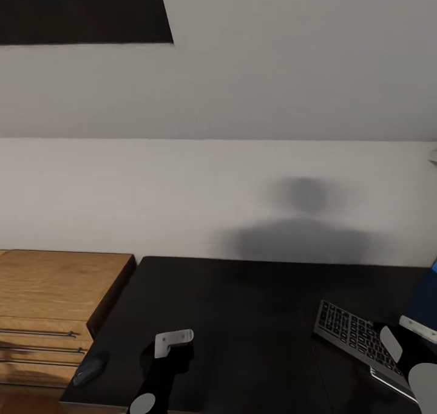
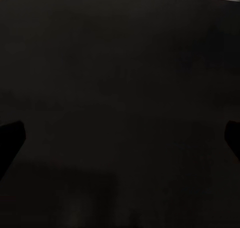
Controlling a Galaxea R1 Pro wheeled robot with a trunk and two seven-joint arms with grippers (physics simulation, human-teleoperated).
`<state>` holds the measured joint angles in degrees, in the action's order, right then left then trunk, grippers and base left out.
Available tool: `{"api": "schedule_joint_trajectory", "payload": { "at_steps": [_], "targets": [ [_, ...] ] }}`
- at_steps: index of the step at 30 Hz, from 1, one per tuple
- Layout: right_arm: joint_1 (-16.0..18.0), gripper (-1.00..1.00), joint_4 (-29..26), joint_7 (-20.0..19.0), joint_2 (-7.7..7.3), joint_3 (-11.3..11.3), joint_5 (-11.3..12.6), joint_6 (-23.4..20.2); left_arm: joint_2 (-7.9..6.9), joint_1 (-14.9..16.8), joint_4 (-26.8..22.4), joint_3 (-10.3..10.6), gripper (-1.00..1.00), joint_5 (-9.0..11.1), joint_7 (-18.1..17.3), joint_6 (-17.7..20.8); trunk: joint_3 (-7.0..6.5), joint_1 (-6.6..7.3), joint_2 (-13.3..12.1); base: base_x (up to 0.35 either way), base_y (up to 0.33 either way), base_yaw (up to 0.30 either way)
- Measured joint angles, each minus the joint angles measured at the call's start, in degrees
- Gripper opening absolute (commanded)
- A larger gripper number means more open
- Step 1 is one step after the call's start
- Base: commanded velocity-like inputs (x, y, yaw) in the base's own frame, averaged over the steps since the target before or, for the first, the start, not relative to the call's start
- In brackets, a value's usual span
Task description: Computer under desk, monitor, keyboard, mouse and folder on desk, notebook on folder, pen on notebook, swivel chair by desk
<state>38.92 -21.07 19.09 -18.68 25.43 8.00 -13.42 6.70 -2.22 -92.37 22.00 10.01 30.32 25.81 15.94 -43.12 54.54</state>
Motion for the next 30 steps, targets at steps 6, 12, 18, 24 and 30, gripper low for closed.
{"api": "schedule_joint_trajectory", "payload": {
  "at_steps": [6,12,18,24,30],
  "targets": [
    [0.0,1.0,0.0,0.0,0.1,-0.3,0.0,-0.1,0.01,0.0,0.0,0.0,1.0,0.0,0.0,0.0,1.08,-1.32,2.4,0.0,0.0,0.0],
    [0.0,1.0,0.0,0.0,0.18,-1.0,0.0,-0.2,0.01,0.0,0.0,0.0,1.0,0.0,0.0,0.0,2.16,-2.64,4.8,0.0,0.0,0.0],
    [0.0,1.0,0.0,0.0,0.23,-1.3,0.0,-0.2,0.02,0.0,0.0,0.0,1.0,0.0,0.0,0.0,3.24,-3.96,7.2,0.0,0.0,0.0],
    [0.0,1.0,0.0,0.0,0.29,-1.4,0.0,-0.2,0.02,0.0,0.0,0.0,1.0,0.0,0.0,0.0,4.32,-5.27,9.6,0.0,0.0,0.0],
    [0.0,1.0,0.0,-0.1,0.35,-1.5,0.0,-0.2,0.0,0.0,0.0,0.4,1.0,0.0,0.0,0.0,4.68,-5.72,10.5,0.0,0.0,0.0]
  ]
}}
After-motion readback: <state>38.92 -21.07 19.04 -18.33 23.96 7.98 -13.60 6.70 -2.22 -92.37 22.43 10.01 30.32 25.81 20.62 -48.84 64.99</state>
